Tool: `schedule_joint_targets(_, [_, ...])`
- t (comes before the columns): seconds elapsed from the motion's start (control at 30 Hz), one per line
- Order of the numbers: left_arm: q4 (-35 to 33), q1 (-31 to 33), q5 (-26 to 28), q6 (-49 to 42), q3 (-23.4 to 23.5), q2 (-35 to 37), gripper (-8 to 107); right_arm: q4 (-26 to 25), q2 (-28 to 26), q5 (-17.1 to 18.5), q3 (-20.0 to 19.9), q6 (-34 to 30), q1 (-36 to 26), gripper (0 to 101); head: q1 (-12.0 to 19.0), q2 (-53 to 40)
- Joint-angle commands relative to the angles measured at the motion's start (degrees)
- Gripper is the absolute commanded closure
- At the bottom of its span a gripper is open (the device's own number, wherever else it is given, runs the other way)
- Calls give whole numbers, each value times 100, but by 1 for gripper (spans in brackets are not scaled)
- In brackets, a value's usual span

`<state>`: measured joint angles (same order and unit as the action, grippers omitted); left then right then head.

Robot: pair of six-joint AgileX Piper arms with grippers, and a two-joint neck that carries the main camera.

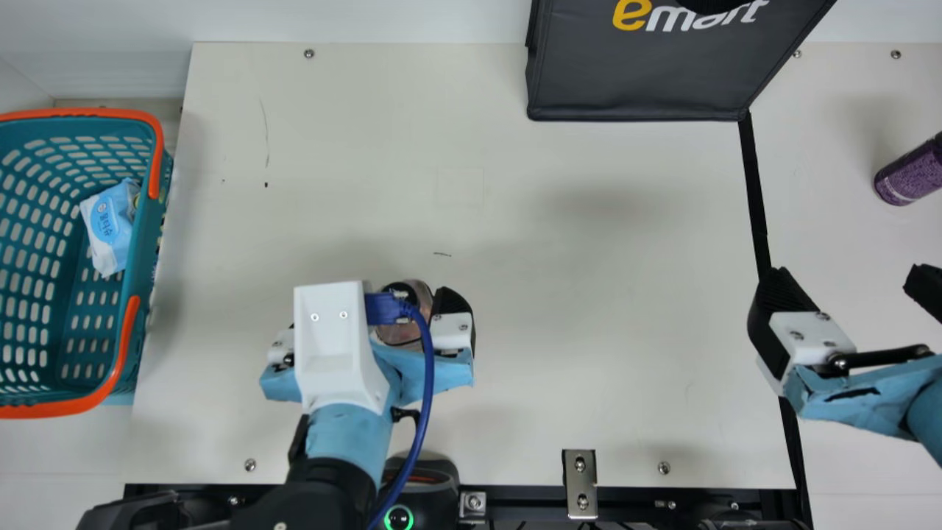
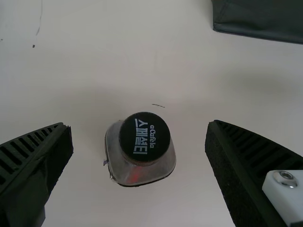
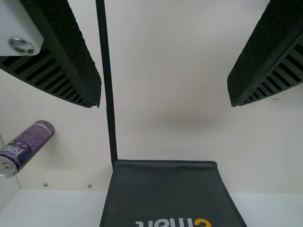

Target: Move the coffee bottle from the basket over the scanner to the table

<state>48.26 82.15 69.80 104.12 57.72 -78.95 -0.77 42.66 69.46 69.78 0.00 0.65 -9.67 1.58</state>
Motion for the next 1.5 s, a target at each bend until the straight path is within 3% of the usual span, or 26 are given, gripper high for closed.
schedule_joint_targets(0.0, [70,53,10,245,-45,-49,9,0,0,0,0,0,0,6,175,0])
schedule_joint_targets(0.3, [468,204,-5,784,-283,-323,9,0,0,0,0,0,0,6,175,0])
schedule_joint_targets(0.77, [991,-214,-477,1073,-600,-577,9,0,0,0,0,0,0,6,175,0])
schedule_joint_targets(1.23, [861,-328,-705,497,-596,-248,102,0,0,-13,0,0,0,6,175,0])
schedule_joint_targets(1.27, [823,-320,-709,382,-585,-187,107,0,0,-13,0,0,0,6,175,0])
schedule_joint_targets(1.47, [584,-248,-843,-497,-513,328,107,0,0,-13,0,0,0,6,175,0])
